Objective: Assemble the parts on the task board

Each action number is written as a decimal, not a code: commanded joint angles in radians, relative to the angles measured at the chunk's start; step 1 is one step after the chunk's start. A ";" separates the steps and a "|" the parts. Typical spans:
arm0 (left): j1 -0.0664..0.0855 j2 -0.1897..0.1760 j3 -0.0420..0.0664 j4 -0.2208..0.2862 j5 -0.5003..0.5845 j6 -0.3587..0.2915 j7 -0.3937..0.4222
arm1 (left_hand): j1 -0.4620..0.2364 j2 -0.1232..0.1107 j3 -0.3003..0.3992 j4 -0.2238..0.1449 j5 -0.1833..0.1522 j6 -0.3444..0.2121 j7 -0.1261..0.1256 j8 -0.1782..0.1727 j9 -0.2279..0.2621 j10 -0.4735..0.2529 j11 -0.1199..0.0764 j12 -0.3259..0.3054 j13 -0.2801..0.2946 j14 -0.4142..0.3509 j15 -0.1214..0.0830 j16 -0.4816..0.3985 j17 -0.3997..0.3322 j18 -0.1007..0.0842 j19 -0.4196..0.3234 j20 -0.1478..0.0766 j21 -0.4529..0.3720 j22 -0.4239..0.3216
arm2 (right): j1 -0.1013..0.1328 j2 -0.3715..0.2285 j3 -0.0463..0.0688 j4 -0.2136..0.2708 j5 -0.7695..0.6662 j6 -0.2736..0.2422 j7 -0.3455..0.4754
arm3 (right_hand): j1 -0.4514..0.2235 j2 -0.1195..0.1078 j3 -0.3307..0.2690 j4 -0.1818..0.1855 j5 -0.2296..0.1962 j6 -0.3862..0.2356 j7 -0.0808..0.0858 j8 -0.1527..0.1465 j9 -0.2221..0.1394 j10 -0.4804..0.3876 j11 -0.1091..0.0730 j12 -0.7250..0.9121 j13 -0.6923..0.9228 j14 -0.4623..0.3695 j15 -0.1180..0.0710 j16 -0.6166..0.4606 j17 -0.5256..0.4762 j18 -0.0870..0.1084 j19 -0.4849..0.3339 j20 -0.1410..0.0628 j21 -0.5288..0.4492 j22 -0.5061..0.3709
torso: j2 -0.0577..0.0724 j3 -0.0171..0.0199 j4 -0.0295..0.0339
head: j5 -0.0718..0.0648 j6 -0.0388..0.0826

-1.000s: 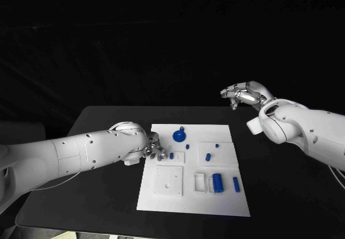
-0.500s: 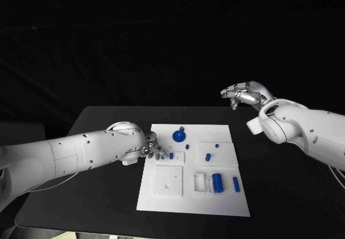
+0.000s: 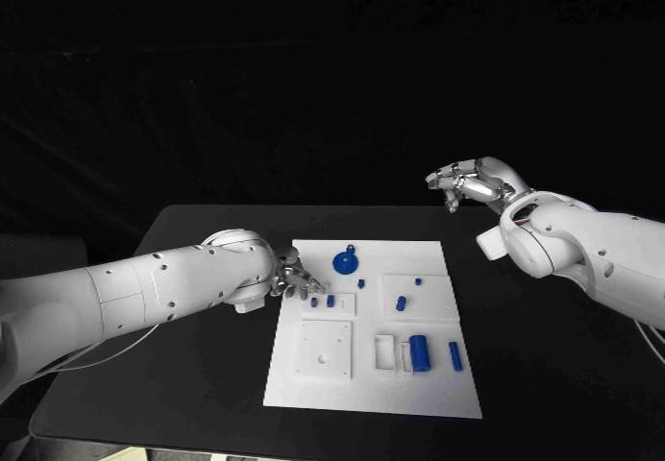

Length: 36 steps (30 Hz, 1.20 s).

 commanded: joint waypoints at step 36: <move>-0.010 -0.055 0.020 0.059 0.105 0.039 0.091 | 0.281 0.211 -0.072 -0.274 -0.002 -0.060 0.030 -0.069 -0.082 -0.054 0.028 -0.033 -0.029 -0.052 0.028 -0.026 -0.029 -0.004 -0.047 -0.118 -0.031 0.011 | 0.000 -0.003 0.001 0.004 -0.008 0.012 0.007 | 0.007 0.001 0.005 0.000 0.007 0.000 0.008 0.006 -0.001 -0.008 -0.002 0.008 -0.003 -0.006 0.001 0.005 -0.003 0.012 0.000 0.008 -0.004 0.002 | 0.000 0.0003 0.0005 | 0.000 0.004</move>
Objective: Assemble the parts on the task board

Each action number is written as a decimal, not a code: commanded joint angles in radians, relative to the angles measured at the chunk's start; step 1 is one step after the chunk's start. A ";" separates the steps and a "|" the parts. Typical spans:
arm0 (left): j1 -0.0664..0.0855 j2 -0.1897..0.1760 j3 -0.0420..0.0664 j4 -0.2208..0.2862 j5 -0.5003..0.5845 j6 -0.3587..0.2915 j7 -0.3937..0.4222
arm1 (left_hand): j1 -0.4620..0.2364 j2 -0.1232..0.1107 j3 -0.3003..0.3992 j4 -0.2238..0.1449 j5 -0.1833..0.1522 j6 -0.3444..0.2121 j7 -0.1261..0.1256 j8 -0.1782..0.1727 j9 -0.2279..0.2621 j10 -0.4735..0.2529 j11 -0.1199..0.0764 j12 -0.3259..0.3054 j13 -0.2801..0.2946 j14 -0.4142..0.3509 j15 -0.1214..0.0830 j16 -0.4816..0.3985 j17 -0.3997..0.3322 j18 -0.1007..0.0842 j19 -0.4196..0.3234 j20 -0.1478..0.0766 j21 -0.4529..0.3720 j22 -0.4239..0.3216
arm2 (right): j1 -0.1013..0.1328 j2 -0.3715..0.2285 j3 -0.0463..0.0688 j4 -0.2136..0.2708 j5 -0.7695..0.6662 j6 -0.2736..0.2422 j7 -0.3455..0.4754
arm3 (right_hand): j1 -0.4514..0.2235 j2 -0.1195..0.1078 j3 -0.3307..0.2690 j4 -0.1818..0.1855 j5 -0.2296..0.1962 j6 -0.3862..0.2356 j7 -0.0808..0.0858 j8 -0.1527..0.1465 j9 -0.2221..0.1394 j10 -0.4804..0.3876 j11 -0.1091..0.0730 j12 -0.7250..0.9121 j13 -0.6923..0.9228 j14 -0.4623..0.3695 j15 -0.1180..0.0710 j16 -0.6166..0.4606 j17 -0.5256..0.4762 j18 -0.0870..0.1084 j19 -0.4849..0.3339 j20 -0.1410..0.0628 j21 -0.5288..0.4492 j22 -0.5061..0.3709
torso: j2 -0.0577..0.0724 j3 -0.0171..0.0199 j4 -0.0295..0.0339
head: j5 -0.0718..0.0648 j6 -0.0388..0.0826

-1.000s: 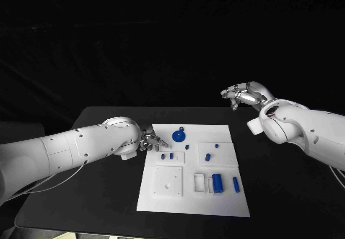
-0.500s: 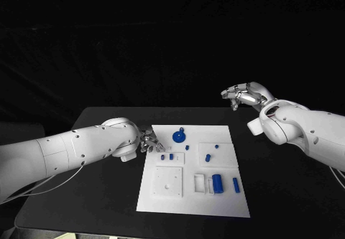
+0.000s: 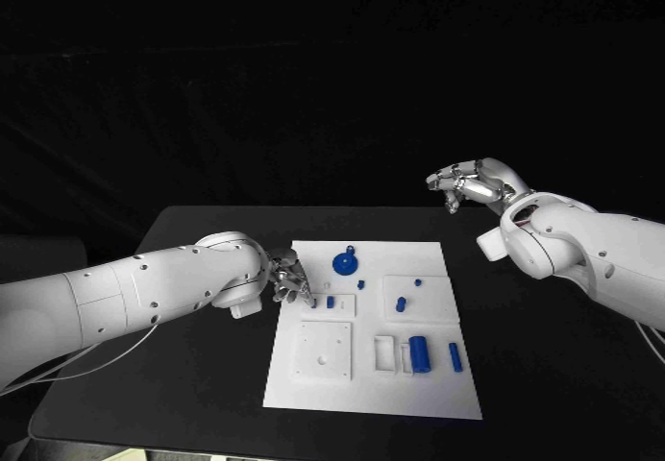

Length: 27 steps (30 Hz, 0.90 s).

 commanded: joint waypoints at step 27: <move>-0.019 0.032 -0.002 -0.061 -0.002 -0.026 0.023 | -0.021 0.037 -0.008 0.025 -0.004 0.016 -0.003 -0.006 -0.006 0.001 -0.003 -0.003 -0.003 -0.002 -0.001 0.004 -0.001 -0.001 0.000 -0.133 -0.005 0.011 | 0.000 0.000 0.001 0.003 -0.007 0.011 0.007 | 0.010 0.002 0.006 0.000 0.003 0.000 0.005 0.006 -0.001 -0.008 -0.002 0.005 -0.002 -0.007 0.001 0.007 -0.003 0.012 0.000 0.008 -0.005 0.002 | 0.000 -0.0001 -0.0007 | 0.002 -0.002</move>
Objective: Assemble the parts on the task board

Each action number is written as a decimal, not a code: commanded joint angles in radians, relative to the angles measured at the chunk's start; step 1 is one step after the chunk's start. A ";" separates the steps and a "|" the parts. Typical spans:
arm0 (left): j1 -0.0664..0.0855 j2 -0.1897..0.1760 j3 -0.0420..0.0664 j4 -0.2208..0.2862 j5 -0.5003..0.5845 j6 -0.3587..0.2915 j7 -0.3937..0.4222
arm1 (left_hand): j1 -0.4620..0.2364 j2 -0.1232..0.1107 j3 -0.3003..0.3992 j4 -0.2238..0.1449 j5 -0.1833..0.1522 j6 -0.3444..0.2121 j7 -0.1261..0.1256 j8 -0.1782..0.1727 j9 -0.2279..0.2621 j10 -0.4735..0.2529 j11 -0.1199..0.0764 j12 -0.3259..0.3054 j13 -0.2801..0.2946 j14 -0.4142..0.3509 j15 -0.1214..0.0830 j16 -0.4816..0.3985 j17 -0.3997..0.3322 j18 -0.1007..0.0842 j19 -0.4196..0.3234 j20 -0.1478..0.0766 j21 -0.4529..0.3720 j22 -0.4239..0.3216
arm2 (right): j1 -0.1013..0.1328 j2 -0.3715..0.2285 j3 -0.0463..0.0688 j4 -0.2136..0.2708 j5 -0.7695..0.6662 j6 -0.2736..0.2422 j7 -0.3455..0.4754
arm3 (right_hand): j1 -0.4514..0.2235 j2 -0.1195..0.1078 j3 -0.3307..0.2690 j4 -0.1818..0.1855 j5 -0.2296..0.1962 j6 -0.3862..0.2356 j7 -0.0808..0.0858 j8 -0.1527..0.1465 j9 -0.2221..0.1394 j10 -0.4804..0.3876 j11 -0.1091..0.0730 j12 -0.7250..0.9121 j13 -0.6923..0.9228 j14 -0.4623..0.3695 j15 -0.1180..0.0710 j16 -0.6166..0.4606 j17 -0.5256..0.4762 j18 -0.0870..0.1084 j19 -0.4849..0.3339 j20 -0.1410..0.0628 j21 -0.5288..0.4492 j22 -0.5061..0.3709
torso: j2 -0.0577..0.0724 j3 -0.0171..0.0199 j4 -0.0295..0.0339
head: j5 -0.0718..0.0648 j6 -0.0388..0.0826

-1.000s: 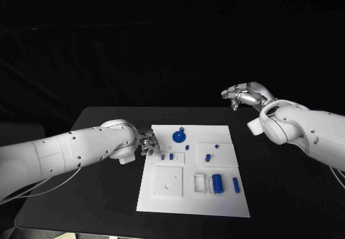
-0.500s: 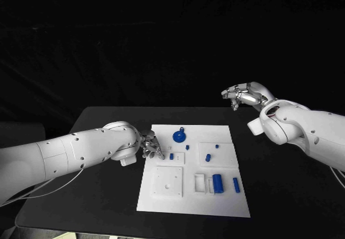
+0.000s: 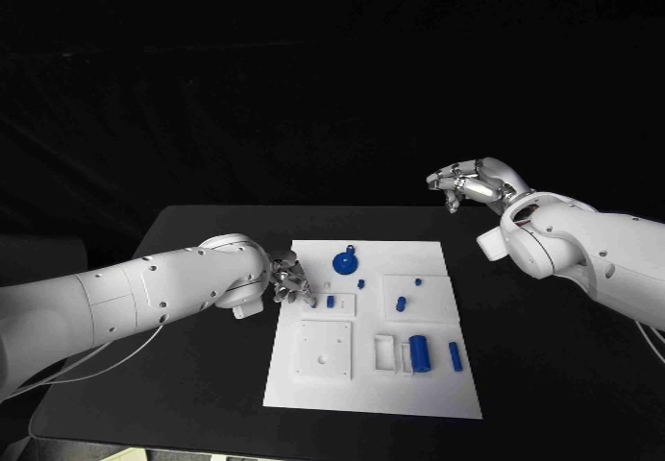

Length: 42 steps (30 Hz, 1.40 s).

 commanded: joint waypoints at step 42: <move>-0.001 0.001 0.001 -0.010 0.016 -0.003 0.009 | 0.012 0.028 0.002 -0.002 -0.003 -0.021 0.009 -0.022 -0.012 0.004 0.003 -0.004 -0.006 0.000 -0.002 0.002 -0.005 0.000 0.003 -0.135 -0.007 0.011 | 0.000 -0.004 0.000 0.001 -0.007 0.014 0.008 | 0.011 0.003 0.008 0.000 0.002 0.002 0.007 0.006 -0.001 -0.008 -0.002 0.007 -0.003 -0.007 0.001 0.008 -0.004 0.012 0.001 0.008 -0.006 0.003 | -0.001 -0.0004 0.0005 | -0.002 -0.001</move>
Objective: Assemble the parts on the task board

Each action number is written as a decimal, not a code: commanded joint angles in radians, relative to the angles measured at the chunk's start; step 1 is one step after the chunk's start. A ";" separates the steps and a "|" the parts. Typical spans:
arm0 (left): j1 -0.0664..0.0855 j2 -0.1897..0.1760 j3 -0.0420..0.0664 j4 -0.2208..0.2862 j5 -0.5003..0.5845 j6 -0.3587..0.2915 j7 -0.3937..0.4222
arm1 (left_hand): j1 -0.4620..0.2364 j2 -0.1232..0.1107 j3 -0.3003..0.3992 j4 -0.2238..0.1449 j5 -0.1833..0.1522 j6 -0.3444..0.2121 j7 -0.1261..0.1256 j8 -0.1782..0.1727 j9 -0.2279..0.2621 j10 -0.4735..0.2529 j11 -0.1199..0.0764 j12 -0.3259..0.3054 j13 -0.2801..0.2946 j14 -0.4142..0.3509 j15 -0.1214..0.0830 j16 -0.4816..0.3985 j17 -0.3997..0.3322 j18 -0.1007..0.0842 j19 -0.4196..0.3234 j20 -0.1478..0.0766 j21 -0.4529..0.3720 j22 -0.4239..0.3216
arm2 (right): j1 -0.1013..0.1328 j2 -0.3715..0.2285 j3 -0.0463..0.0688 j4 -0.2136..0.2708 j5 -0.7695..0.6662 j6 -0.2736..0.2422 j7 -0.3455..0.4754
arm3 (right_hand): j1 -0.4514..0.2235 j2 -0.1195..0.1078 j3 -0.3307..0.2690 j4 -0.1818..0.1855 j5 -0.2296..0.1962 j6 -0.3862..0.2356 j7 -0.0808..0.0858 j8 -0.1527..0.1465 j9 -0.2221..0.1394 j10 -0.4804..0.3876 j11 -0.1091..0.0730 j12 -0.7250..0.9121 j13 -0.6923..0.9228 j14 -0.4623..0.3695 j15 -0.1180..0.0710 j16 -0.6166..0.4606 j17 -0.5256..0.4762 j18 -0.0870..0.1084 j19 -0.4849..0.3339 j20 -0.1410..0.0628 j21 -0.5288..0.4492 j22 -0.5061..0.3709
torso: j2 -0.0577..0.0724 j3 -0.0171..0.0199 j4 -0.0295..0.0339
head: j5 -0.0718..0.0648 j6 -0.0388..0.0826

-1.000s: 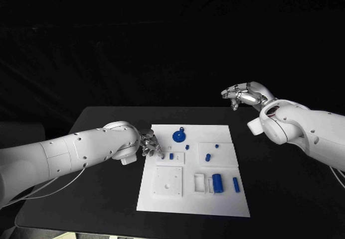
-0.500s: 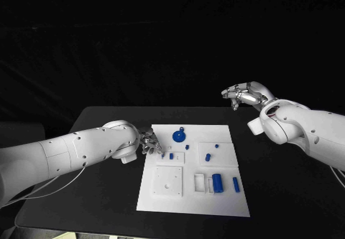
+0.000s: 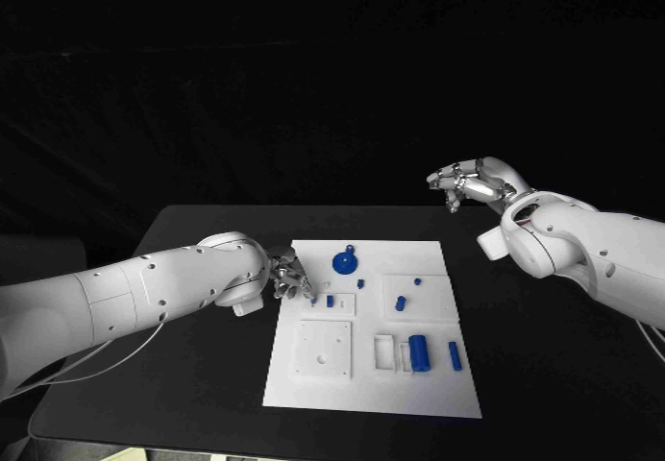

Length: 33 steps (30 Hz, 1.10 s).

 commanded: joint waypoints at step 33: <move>-0.004 -0.028 -0.002 0.031 0.067 0.041 -0.004 | 0.018 -0.009 0.000 -0.025 0.005 -0.061 0.017 -0.042 -0.032 -0.005 0.020 -0.004 -0.005 -0.007 0.007 0.000 -0.006 -0.001 -0.001 -0.127 -0.010 0.013 | -0.001 0.000 0.001 0.000 -0.007 0.014 0.008 | 0.010 0.002 0.008 0.000 0.002 -0.002 0.006 0.006 -0.001 -0.008 -0.002 0.008 -0.003 -0.009 0.000 0.006 -0.003 0.012 0.002 0.008 -0.007 0.003 | 0.000 0.0004 0.0000 | -0.001 -0.002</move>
